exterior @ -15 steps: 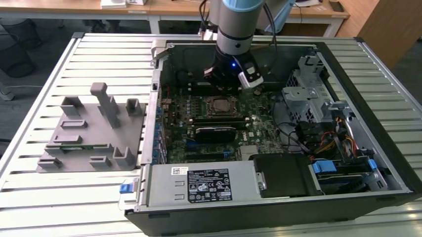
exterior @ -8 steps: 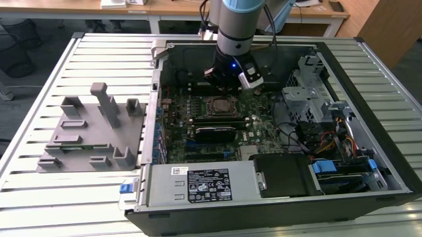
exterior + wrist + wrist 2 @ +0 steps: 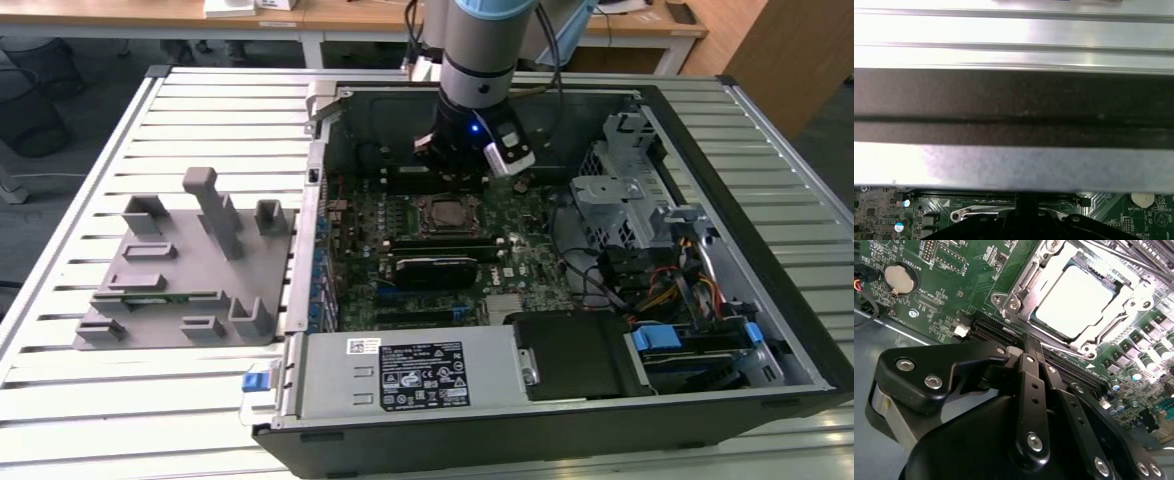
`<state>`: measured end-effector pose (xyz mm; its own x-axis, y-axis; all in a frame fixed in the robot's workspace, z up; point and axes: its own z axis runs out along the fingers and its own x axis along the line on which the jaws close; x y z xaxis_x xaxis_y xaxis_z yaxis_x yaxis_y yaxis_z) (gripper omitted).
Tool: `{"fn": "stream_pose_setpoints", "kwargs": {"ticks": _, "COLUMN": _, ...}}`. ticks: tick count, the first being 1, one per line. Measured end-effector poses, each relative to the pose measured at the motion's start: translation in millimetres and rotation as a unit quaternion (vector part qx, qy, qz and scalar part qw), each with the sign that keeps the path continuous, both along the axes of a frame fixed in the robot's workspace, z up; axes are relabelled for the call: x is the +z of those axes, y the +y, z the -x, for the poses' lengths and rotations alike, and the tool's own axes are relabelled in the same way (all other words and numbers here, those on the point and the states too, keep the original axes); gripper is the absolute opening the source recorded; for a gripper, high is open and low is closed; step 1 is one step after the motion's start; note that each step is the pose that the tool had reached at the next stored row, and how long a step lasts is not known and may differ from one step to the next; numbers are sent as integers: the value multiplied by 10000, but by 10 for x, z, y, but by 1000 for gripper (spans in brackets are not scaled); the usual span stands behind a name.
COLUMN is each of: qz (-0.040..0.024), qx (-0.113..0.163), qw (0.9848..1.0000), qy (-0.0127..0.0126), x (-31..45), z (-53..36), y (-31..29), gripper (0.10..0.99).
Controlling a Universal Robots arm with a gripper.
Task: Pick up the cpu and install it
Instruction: 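Install the first cpu locking lever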
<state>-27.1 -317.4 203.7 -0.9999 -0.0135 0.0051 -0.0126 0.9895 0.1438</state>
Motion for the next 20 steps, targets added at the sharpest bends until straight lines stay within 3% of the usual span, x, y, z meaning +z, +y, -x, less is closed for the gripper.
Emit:
{"fn": "stream_pose_setpoints", "kwargs": {"ticks": 14, "qz": 13, "qx": 0, "qw": 10000, "qy": 3, "x": -48, "z": -31, "y": -11, "gripper": 106}}
{"fn": "stream_pose_setpoints", "kwargs": {"ticks": 20, "qz": 63, "qx": 1, "qw": 10000, "qy": 11, "x": -74, "z": -34, "y": -12, "gripper": 106}}
